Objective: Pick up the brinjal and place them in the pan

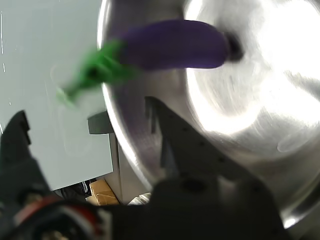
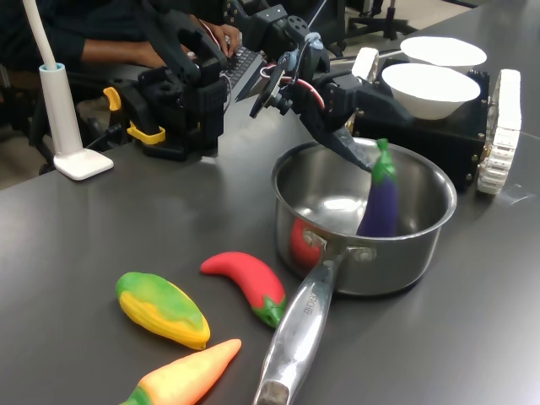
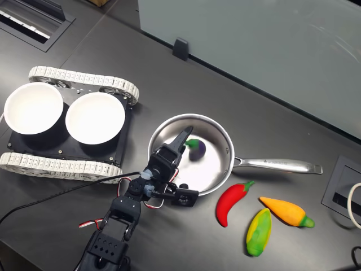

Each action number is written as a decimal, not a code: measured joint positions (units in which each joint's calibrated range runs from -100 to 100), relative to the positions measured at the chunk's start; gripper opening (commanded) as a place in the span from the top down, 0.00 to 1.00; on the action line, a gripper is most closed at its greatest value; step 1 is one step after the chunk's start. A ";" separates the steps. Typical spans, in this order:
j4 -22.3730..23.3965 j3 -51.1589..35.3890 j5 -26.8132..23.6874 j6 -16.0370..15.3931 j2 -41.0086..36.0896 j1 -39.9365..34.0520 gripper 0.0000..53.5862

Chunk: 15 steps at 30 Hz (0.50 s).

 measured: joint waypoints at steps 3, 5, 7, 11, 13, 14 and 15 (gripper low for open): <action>0.00 0.00 0.78 0.00 0.00 -0.22 0.21; 0.00 0.00 1.37 0.00 -0.76 -0.33 0.22; 0.00 0.00 1.76 0.00 -2.02 -0.55 0.23; 0.00 0.00 2.39 0.00 -3.79 -0.66 0.30; 0.00 0.00 2.78 0.00 -4.46 -0.66 0.44; 0.00 0.00 3.08 0.00 -4.80 -0.66 0.48; 0.00 0.00 3.47 0.00 -5.22 -0.66 0.53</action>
